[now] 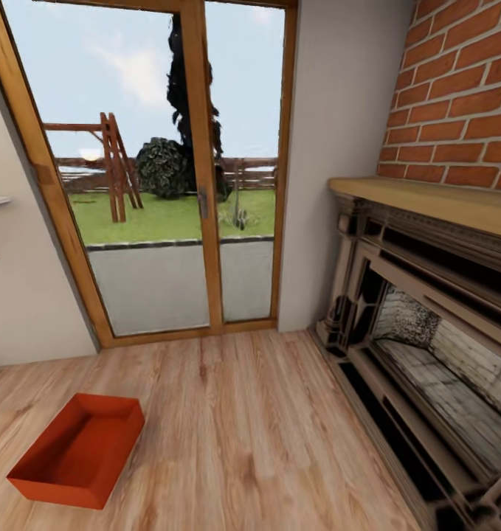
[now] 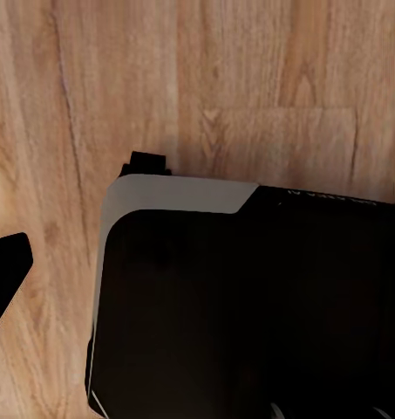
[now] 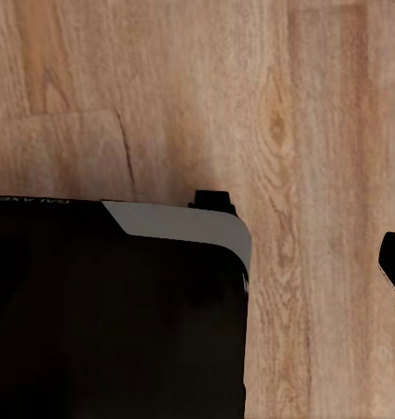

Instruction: Move the two storage containers from the living room to the garage. In the garage, place one container on the floor and stack the other container on top of it (either order is fine).

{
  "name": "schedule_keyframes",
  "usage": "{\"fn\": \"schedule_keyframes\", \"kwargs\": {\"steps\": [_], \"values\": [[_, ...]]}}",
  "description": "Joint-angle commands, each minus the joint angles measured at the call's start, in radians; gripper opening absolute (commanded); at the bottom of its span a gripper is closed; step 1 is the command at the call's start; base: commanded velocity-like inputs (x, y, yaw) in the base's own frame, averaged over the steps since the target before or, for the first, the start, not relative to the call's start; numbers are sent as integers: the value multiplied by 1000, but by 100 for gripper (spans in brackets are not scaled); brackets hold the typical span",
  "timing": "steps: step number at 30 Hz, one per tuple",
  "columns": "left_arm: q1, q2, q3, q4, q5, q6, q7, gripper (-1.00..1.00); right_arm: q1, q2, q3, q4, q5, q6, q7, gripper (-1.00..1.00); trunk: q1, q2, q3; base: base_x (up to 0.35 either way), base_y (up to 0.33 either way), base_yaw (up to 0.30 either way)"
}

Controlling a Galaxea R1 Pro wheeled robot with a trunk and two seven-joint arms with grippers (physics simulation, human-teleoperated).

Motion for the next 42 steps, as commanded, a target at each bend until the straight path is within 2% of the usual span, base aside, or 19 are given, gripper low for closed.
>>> {"fn": "schedule_keyframes", "kwargs": {"steps": [1,42], "values": [[-1,0,-1,0,10,6,-4,100,-1,1,8,3,-8,-5,-2,100,1,-1,-1,322,0,0],[-1,0,-1,0,10,5,-4,100,-1,-1,8,3,-7,-5,-2,100,1,-1,-1,322,0,0]]}}
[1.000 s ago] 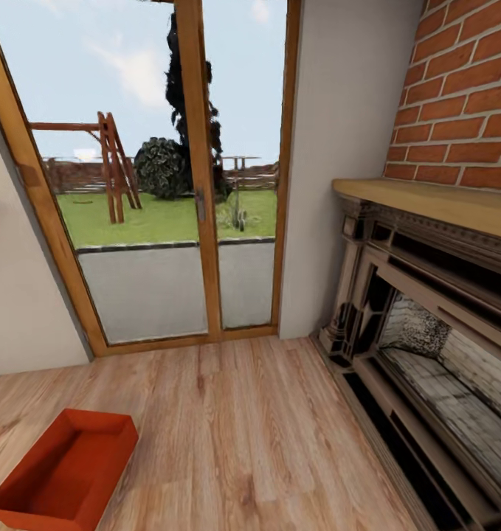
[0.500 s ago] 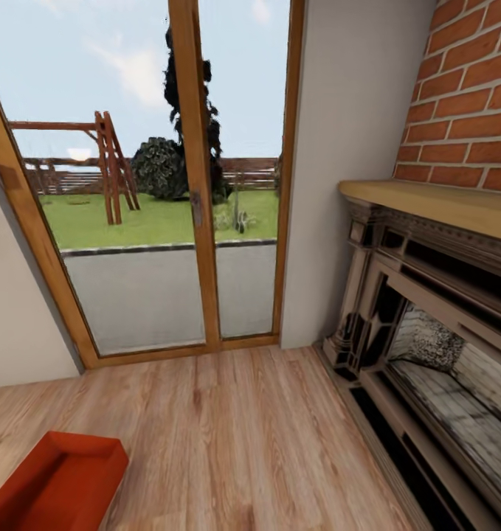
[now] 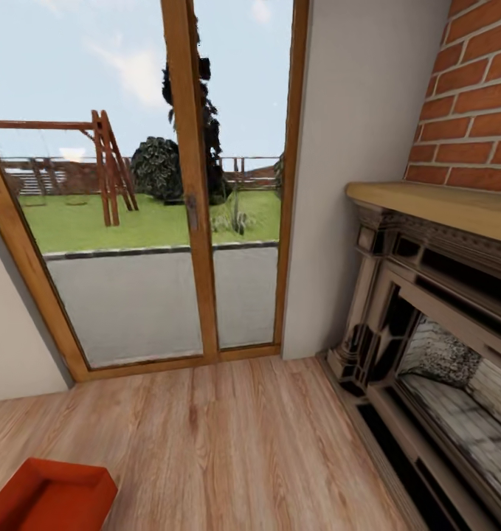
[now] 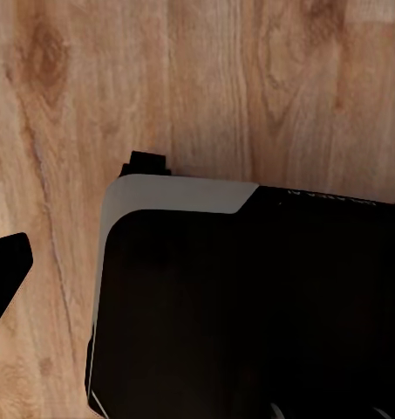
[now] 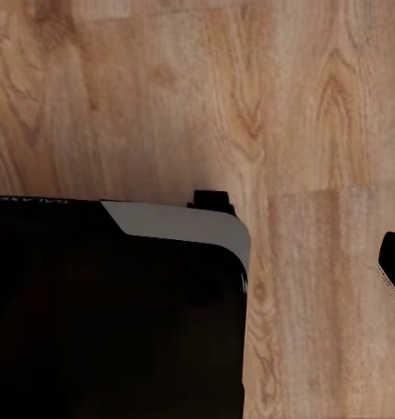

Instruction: Move the two storage containers from the living room to the garage. In the garage, place one container on the floor and stack the other container on top of it (either order is fine).

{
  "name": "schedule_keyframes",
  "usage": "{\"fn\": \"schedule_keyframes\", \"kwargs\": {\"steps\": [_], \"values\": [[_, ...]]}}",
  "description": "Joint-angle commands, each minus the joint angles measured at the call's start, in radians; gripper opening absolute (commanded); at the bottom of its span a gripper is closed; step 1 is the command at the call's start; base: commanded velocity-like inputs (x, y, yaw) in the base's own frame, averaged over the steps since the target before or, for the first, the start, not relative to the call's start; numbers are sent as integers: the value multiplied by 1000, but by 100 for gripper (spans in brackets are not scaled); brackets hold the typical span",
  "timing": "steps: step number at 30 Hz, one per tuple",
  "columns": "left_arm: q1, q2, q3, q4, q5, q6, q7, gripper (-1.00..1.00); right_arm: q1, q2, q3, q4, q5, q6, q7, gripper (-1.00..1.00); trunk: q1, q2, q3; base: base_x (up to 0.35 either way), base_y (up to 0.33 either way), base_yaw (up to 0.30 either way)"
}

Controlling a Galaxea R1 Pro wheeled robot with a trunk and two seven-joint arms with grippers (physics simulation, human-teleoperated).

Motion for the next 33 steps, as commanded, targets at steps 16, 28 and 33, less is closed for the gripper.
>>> {"fn": "schedule_keyframes", "kwargs": {"steps": [16,28,33], "values": [[-1,0,-1,0,10,5,-4,100,-1,2,9,3,-3,-5,-1,100,1,-1,-1,322,0,0],[-1,6,1,1,15,10,-3,100,-1,4,9,3,-4,-5,-2,100,1,-1,-1,322,0,0],[-1,8,0,1,16,8,-2,100,-1,1,9,3,-4,-5,-2,100,1,-1,-1,322,0,0]]}}
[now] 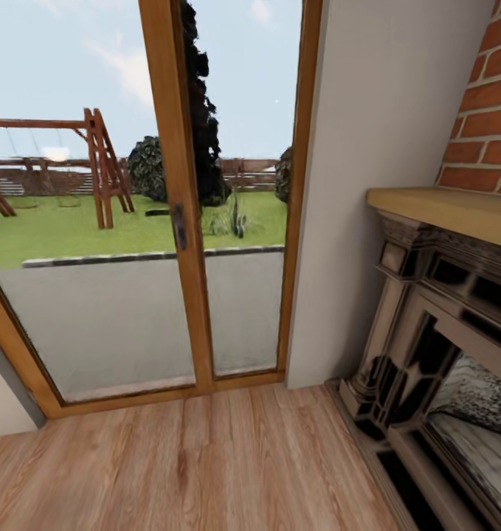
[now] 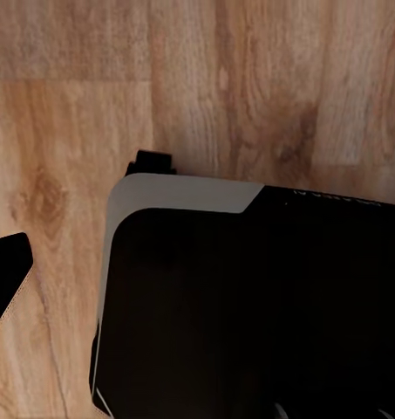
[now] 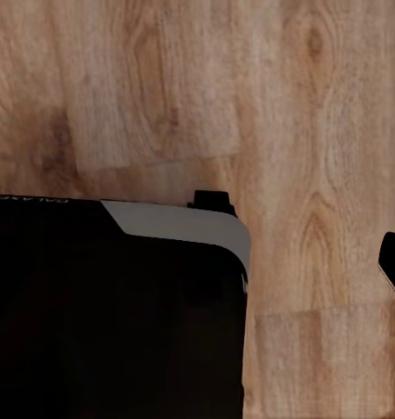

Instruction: Move the two storage containers from the living room to the garage. In the garage, place one container on the floor and stack the other container on top of it (either order is fine).

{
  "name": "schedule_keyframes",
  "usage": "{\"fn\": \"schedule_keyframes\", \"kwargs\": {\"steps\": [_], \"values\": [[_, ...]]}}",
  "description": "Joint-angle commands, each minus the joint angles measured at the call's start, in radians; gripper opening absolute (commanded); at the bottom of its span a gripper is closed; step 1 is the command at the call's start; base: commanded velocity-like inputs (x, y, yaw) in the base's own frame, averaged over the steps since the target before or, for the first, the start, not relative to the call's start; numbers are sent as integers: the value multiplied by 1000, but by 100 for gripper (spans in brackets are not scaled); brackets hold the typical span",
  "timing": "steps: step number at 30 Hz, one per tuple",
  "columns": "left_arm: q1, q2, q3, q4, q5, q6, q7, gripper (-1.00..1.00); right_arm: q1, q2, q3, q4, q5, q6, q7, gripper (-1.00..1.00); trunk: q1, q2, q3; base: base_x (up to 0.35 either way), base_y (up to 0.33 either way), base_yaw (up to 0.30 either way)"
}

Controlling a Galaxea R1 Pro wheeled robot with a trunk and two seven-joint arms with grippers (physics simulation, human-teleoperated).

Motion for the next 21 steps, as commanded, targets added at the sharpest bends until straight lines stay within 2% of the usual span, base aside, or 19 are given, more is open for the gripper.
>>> {"fn": "schedule_keyframes", "kwargs": {"steps": [1,5,9,21], "values": [[-1,0,0,0,9,5,-4,100,-1,1,8,3,-8,-5,-2,100,1,-1,-1,322,0,0],[-1,0,0,-1,10,3,-4,100,-1,0,8,3,-9,-4,-1,100,1,-1,-1,266,0,0],[-1,1,0,0,11,3,-4,100,-1,4,8,4,-12,-5,-1,100,1,-1,-1,69,0,47],[-1,-1,0,0,11,4,-4,100,-1,0,8,4,-9,-8,-2,100,1,-1,-1,4,0,252]]}}
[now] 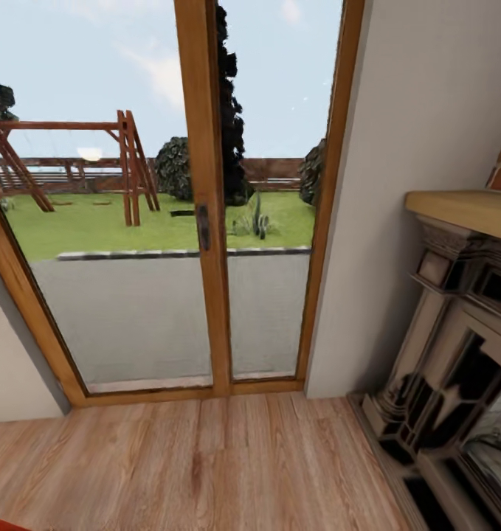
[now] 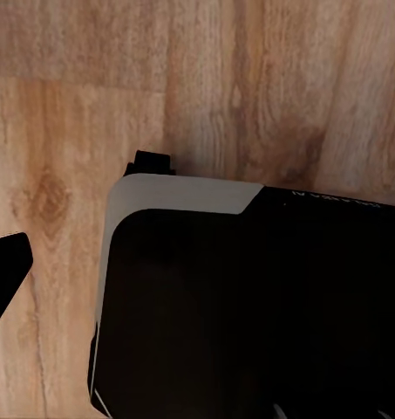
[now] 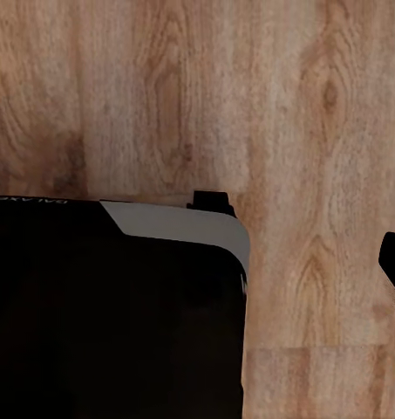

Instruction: Move the two storage containers from the living room to the garage. In the garage, place one container on the floor and stack the other container on top of it (either order is fine).

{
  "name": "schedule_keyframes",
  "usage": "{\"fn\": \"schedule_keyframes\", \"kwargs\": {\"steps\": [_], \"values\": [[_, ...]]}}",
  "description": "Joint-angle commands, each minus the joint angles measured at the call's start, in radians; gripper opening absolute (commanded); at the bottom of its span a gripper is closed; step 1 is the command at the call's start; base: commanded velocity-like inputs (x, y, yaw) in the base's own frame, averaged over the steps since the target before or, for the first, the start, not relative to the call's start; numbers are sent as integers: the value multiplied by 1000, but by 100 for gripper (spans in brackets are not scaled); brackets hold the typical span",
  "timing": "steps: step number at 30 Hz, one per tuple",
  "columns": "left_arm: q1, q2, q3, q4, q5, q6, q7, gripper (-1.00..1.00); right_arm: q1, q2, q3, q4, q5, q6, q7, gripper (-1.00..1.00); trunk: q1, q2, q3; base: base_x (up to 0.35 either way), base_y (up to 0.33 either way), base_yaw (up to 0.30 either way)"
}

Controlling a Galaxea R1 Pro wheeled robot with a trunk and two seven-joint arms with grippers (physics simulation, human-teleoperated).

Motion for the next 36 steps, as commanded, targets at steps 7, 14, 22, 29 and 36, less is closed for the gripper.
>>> {"fn": "schedule_keyframes", "kwargs": {"steps": [7,14,22,29,36], "values": [[-1,0,0,-1,9,5,-4,100,-1,1,8,3,-8,-5,-1,100,0,-1,-1,0,0,274],[-1,0,-1,-1,9,5,-4,100,-1,1,8,3,-8,-5,-1,100,0,-1,-1,0,0,274],[-1,0,-1,-1,9,5,-4,100,-1,0,8,3,-8,-5,-1,100,0,-1,-1,0,0,274],[-1,0,0,-1,9,5,-4,100,-1,0,8,3,-8,-5,-1,100,0,-1,-1,0,0,274],[-1,0,0,-1,9,5,-4,100,-1,1,8,3,-8,-5,-1,100,0,-1,-1,0,0,274]]}}
